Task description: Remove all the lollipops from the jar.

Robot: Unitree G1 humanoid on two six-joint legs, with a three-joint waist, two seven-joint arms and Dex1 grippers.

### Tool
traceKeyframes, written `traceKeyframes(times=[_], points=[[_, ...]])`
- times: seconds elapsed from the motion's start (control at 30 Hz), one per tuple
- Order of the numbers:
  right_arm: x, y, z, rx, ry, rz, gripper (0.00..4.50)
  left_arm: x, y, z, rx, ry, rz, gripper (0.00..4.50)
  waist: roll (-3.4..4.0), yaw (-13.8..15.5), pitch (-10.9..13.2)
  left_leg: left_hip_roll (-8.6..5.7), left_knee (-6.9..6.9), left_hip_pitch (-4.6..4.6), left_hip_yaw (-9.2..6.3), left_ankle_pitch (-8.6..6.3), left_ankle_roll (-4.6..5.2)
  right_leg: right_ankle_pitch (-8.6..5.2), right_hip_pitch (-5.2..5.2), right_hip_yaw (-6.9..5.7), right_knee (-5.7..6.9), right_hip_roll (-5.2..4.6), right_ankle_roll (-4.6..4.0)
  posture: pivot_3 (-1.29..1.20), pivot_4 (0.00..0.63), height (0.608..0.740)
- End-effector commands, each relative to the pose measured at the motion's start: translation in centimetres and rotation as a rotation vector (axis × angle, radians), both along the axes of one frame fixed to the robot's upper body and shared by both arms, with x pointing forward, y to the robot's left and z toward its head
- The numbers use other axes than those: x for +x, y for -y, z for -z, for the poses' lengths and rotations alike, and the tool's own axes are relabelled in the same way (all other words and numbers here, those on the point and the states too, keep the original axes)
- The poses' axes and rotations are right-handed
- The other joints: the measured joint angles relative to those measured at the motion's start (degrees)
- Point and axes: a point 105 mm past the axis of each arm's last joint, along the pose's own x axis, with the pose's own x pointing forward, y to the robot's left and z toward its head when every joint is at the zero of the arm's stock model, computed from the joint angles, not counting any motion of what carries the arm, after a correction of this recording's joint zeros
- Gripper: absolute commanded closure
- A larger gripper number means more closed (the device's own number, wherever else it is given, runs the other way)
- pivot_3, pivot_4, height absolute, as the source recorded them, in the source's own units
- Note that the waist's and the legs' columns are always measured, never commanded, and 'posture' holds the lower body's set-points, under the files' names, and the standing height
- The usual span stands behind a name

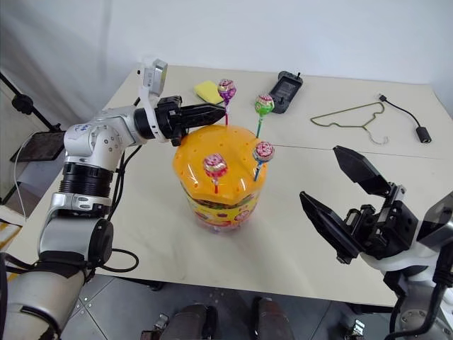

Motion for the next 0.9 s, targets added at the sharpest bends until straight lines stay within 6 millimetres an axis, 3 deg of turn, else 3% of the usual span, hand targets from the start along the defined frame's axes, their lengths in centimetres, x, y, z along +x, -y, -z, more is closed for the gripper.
traceKeyframes(times=[0.03,0.17,0.2,0.47,0.6,0.9], points=[[-0.7,-0.6,-0.5,0.003,0.038,-0.015,0.0,-1.1,0.1,-1.6,-0.019,0.078,0.066,4.48,0.0,0.0,0.0,0.0,0.0,-0.01,0.0,0.0,0.0,0.0,0.0,0.0,0.0,0.0,0.0,0.0,0.15,0.74],[-0.6,-0.7,-0.4,0.0,0.032,-0.023,0.0,-0.9,-0.6,-1.8,-0.04,0.063,0.057,4.48,0.0,0.01,0.0,0.0,0.03,-0.02,0.0,-0.01,0.01,0.0,0.0,0.0,0.0,0.01,0.0,0.0,0.15,0.74],[-0.6,-0.8,-0.4,0.0,0.032,-0.024,0.0,-0.6,-0.8,-1.5,-0.013,0.066,0.029,4.3,0.0,0.0,0.0,0.0,0.04,-0.02,0.0,-0.01,0.03,0.0,0.0,0.0,-0.01,0.01,0.0,0.0,0.15,0.74],[-0.3,-0.8,-0.5,-0.004,0.033,-0.033,0.0,-0.5,-2.2,-0.5,0.059,0.147,0.054,2.11,0.0,-0.01,0.0,0.03,0.08,-0.01,0.0,-0.02,0.03,0.0,0.0,0.0,0.0,0.05,0.0,0.0,0.15,0.74],[-0.3,-0.8,-0.4,-0.005,0.031,-0.036,0.0,-0.9,-2.3,-1.2,0.003,0.143,0.106,2.11,0.0,-0.01,0.0,0.03,0.11,-0.01,0.0,-0.02,0.04,0.0,0.0,0.0,0.01,0.06,0.0,0.0,0.15,0.74],[-0.4,-0.9,-1.0,0.025,0.029,-0.05,0.0,-0.4,0.5,-1.3,-0.01,0.115,0.143,2.11,0.0,0.07,0.0,0.02,0.42,-0.21,-0.02,-0.14,0.23,0.05,0.0,-0.01,0.02,0.06,0.1,0.0,0.15,0.74]])
